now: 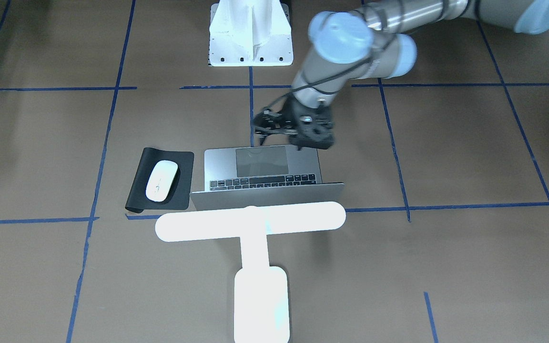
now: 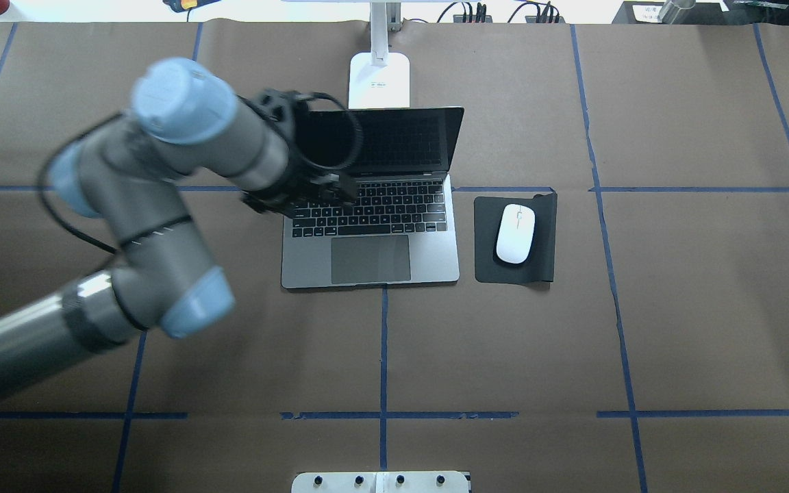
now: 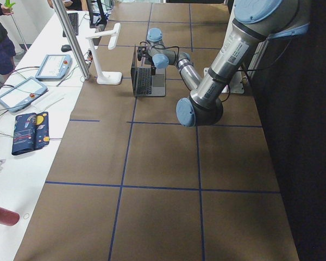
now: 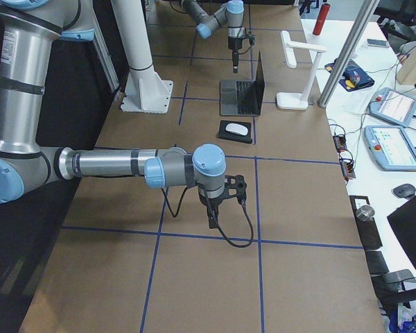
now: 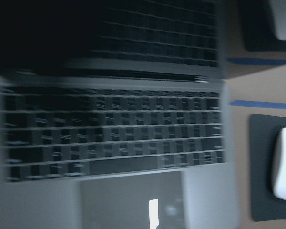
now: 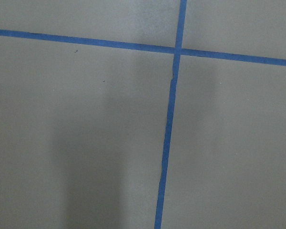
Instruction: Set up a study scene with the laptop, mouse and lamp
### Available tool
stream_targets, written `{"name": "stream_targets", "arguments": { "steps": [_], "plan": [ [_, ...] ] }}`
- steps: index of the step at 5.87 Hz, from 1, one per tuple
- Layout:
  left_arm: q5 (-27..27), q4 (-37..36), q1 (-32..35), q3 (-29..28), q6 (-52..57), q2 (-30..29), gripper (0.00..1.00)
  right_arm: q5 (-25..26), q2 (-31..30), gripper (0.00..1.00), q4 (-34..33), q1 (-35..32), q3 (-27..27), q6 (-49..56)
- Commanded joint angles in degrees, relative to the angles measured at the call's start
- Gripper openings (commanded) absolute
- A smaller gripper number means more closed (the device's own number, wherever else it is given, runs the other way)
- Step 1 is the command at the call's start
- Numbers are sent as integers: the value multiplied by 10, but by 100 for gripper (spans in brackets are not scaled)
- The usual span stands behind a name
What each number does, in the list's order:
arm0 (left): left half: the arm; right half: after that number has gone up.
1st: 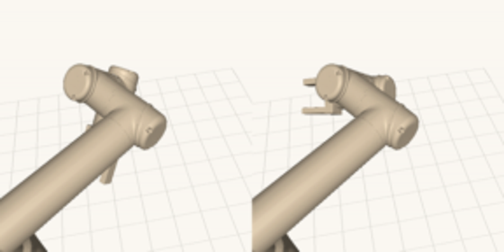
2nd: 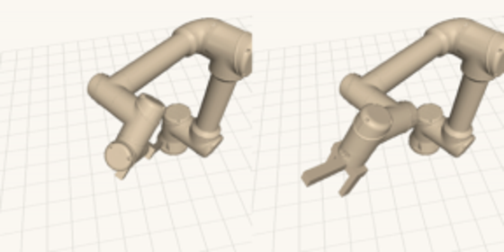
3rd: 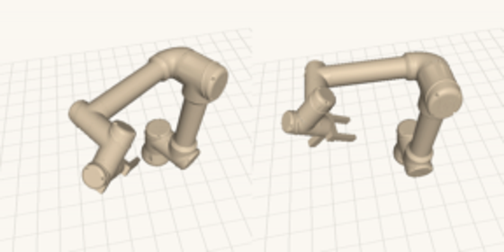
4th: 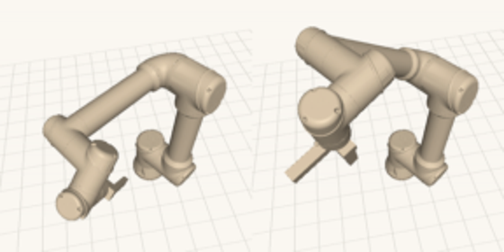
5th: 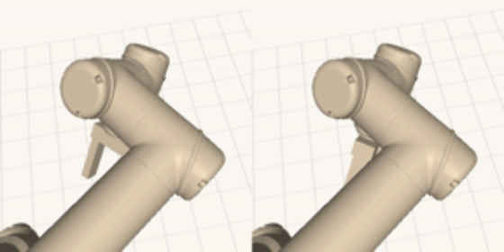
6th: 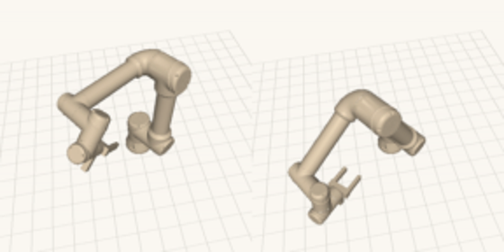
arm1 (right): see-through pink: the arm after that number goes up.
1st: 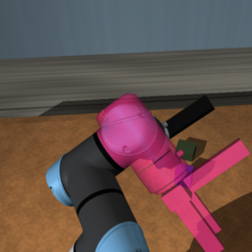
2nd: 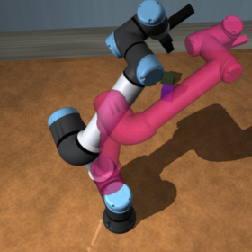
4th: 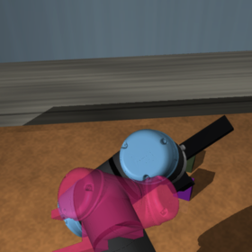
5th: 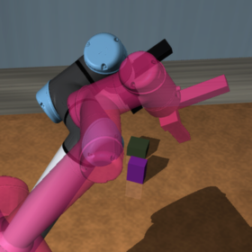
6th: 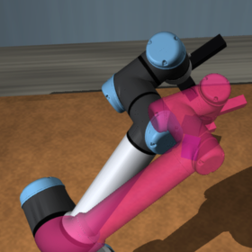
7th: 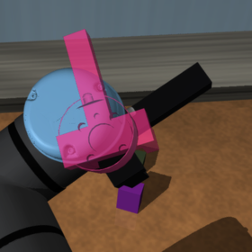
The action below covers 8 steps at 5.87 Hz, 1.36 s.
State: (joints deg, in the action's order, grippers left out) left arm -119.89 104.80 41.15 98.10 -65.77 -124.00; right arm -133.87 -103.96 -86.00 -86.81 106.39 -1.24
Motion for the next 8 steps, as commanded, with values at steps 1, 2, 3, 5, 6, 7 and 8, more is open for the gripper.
{"name": "stream_targets", "arguments": {
  "steps": [1, 2, 3, 5, 6, 7, 8],
  "plan": [
    [-30, -116, 88, 77, 202, 101, 100, -9, -2, 100, -2, -4, -26, -3],
    [-61, -153, 146, 81, 291, 143, 100, -35, -3, 100, -2, -25, -28, -3],
    [-82, -162, 217, 80, 396, 205, 100, -38, -2, 100, -2, -37, -29, -3],
    [-83, -195, 360, 55, 594, 296, 100, -39, -2, 100, -2, -38, -29, -3],
    [-83, -242, 433, 26, 678, 309, 100, -39, -2, 100, -2, -38, -29, -3],
    [-83, -242, 477, -17, 759, 332, 100, -39, -2, 100, -2, -38, -29, -3],
    [-84, -232, 487, -39, 765, 349, 100, -39, -3, 100, -2, -38, -29, -3]
  ]
}}
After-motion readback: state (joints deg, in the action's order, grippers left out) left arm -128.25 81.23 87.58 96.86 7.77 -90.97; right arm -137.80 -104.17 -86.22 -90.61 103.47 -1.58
